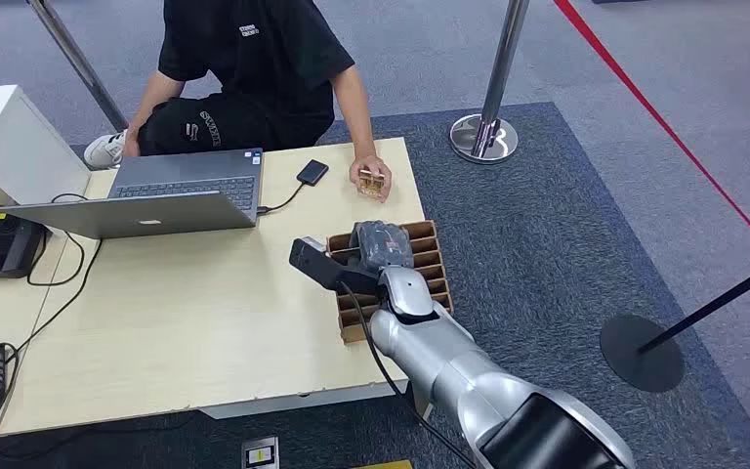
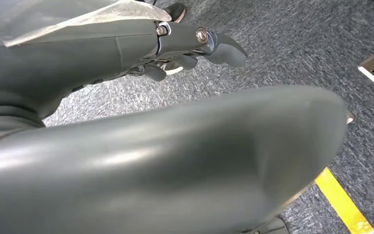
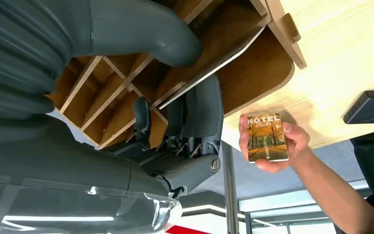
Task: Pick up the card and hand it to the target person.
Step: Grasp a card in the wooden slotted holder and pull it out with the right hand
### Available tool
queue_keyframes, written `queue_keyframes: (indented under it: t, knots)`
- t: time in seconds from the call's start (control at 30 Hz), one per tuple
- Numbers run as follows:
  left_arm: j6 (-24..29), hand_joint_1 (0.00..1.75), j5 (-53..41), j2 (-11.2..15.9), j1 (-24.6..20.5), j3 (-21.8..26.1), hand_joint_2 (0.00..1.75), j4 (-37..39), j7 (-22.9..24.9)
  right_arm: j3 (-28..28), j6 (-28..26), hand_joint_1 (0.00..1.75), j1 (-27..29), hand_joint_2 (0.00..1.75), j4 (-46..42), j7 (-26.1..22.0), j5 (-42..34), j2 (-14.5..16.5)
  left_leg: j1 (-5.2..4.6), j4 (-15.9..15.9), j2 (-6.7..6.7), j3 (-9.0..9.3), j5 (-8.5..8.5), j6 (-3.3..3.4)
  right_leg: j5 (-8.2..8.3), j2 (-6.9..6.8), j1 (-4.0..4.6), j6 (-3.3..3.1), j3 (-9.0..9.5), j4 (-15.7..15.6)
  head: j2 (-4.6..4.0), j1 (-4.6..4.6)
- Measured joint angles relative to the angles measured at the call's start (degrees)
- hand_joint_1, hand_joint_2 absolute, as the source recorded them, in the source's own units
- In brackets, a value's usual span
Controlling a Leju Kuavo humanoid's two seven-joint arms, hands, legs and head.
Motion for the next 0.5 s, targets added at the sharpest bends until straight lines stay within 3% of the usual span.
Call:
queue_keyframes:
  t: [0.5]
  knots:
    - [0.4, 0.0, -0.1, 0.0, 0.0, 0.0, 0.0, 0.0, 0.3, 0.0, -0.2, 1.34, 0.0, 1.75, -0.5, -1.3, -2.7, 0.0, 0.0, 0.0, 0.0, -0.02, 0.0, 0.0, 0.0, 0.0, 0.0, 0.0, -0.01, 0.0, 0.0, 0.0]
